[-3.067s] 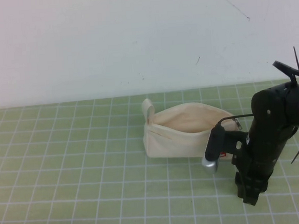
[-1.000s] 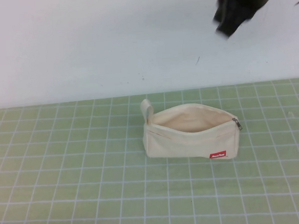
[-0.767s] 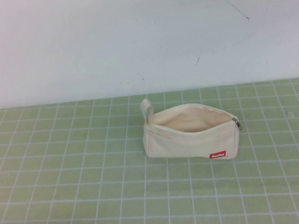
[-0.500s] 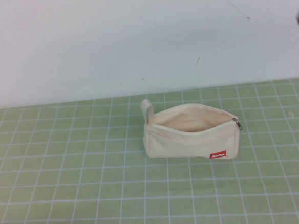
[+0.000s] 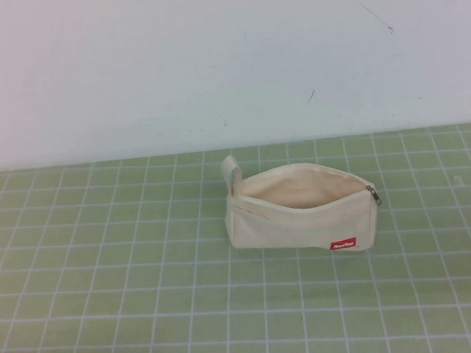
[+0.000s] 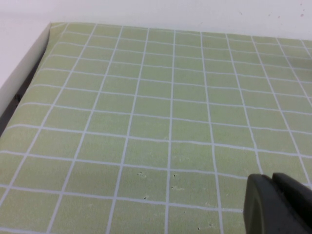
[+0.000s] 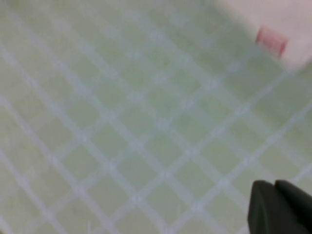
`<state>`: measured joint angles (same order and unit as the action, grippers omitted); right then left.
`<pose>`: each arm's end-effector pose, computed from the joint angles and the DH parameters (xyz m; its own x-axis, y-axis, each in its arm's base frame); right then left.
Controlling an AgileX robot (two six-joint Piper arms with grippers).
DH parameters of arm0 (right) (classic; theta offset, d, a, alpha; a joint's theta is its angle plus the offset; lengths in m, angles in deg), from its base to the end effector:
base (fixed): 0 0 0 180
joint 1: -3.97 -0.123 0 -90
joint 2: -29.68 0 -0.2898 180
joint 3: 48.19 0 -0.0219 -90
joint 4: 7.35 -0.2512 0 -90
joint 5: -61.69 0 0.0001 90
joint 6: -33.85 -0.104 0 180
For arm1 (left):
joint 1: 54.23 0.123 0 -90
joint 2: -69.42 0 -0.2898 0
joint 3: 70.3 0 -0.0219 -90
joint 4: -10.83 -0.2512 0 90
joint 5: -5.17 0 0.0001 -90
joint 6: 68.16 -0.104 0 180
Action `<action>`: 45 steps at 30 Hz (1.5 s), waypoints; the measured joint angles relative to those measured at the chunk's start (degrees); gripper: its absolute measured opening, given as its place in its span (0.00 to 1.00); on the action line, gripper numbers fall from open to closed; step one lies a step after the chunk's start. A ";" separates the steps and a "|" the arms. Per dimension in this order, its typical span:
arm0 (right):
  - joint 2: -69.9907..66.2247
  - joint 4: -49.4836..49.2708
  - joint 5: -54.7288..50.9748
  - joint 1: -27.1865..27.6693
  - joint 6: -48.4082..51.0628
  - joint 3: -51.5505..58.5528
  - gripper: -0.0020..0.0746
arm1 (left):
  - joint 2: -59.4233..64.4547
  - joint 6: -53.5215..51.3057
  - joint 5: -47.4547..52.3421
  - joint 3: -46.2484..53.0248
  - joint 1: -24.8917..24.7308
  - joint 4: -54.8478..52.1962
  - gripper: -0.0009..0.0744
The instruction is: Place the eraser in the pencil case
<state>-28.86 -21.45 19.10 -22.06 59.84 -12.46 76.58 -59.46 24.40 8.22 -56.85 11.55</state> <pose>0.1471 0.0909 0.2995 -0.4794 -0.5277 -0.7012 -0.6891 0.7211 -0.0716 0.0617 -0.0033 0.1730 -0.2617 -0.1512 -0.9532 0.0072 0.9873 -0.1585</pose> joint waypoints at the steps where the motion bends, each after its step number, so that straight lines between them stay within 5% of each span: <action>1: 0.71 0.72 -0.56 0.00 0.13 2.44 0.03 | 0.00 0.00 0.00 0.00 0.00 0.00 0.01; 14: 7.60 12.43 2.46 0.87 1.48 8.48 0.03 | 0.00 0.00 0.00 0.00 0.00 0.14 0.01; 26: 42.53 14.84 30.69 22.93 1.61 29.22 0.03 | 0.00 0.00 0.00 0.00 0.00 0.14 0.01; 33: 51.39 12.68 31.95 32.57 1.61 41.97 0.03 | 0.00 0.00 0.00 0.00 0.00 0.14 0.01; 45: 51.39 8.89 23.38 33.57 -2.48 43.17 0.03 | 0.00 0.00 0.00 0.00 0.00 0.14 0.01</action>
<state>22.53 -12.56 42.48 11.51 57.35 30.72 76.58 -59.46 24.40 8.22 -56.85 11.69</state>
